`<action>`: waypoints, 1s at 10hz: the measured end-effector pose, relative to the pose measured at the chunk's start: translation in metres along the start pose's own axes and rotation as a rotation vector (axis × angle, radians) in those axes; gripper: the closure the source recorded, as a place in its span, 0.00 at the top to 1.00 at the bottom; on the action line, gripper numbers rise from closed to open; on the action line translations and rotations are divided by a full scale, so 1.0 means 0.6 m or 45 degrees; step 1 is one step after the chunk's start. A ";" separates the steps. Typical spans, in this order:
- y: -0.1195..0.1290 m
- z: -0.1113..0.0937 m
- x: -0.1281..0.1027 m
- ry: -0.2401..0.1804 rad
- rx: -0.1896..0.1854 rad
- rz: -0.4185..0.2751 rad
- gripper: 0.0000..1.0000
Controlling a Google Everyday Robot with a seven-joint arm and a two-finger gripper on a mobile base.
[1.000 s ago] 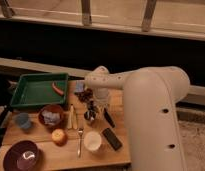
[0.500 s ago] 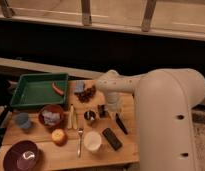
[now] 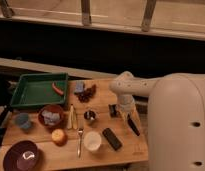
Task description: Wipe table surface with brush
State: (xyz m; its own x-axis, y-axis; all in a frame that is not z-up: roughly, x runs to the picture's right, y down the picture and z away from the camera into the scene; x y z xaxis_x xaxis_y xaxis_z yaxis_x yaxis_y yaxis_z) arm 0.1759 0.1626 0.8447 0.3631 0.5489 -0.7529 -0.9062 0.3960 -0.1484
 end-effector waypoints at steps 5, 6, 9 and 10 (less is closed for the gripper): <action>0.088 -0.042 -0.093 -0.119 -0.061 -0.049 0.00; 0.106 -0.046 -0.103 -0.121 -0.066 -0.057 0.00; 0.137 -0.055 -0.105 -0.110 -0.075 -0.053 0.00; 0.134 -0.055 -0.093 -0.103 -0.075 -0.037 0.00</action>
State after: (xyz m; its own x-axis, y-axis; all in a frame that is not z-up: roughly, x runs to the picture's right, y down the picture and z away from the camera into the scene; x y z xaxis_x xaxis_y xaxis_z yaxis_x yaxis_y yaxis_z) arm 0.0755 0.1398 0.8534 0.4037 0.5962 -0.6940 -0.9053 0.3700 -0.2087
